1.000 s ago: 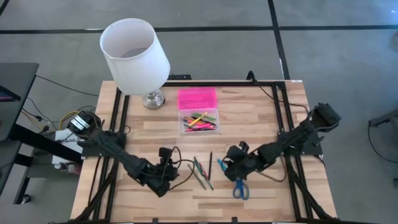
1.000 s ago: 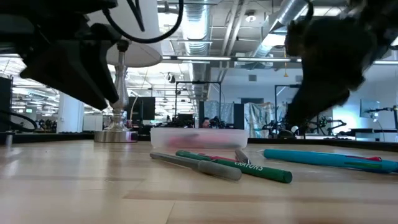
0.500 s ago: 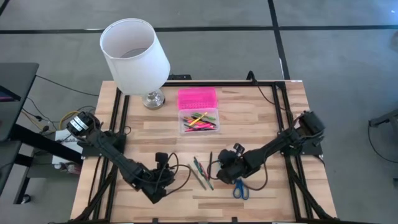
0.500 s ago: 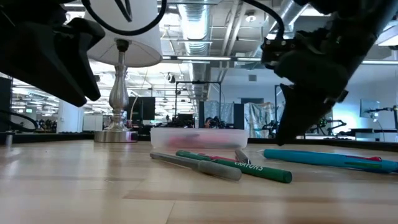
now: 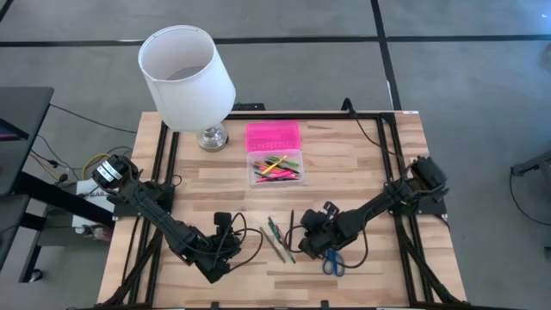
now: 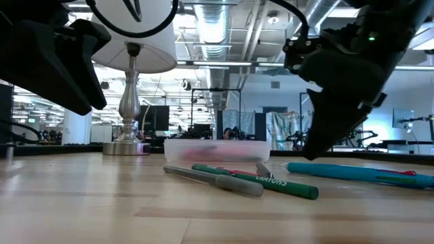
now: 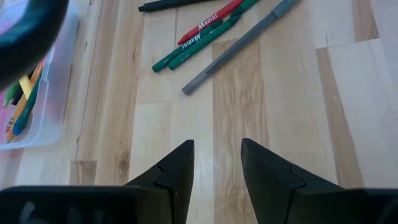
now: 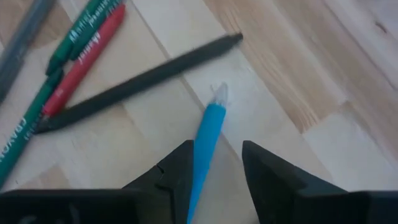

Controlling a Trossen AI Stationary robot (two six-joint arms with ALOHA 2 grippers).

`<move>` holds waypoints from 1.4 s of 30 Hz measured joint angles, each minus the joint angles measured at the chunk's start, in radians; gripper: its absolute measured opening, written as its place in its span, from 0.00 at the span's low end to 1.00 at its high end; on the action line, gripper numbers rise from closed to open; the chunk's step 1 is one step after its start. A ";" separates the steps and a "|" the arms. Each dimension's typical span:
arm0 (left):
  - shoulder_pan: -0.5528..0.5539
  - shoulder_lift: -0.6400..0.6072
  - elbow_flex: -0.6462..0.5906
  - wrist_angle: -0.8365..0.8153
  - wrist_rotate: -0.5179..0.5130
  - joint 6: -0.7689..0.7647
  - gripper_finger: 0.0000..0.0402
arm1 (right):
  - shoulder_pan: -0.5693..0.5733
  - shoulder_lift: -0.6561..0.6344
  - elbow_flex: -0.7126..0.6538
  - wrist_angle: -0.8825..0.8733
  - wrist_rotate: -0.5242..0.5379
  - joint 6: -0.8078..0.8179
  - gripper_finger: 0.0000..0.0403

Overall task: Pick & place school supplies into a supply box
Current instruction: Put the blue pen into the pink supply box

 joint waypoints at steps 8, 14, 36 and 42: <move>0.000 0.000 0.000 0.000 -0.012 0.005 0.32 | 0.013 0.000 0.000 -0.012 0.002 0.062 0.46; 0.000 0.000 0.001 0.000 -0.018 0.012 0.32 | 0.012 0.000 -0.008 -0.009 -0.019 0.115 0.49; 0.000 0.000 0.001 0.000 -0.020 0.015 0.32 | 0.010 0.071 0.006 -0.003 -0.124 0.114 0.33; 0.000 0.000 0.001 0.000 -0.020 0.015 0.32 | 0.010 0.072 0.005 -0.002 -0.130 0.078 0.24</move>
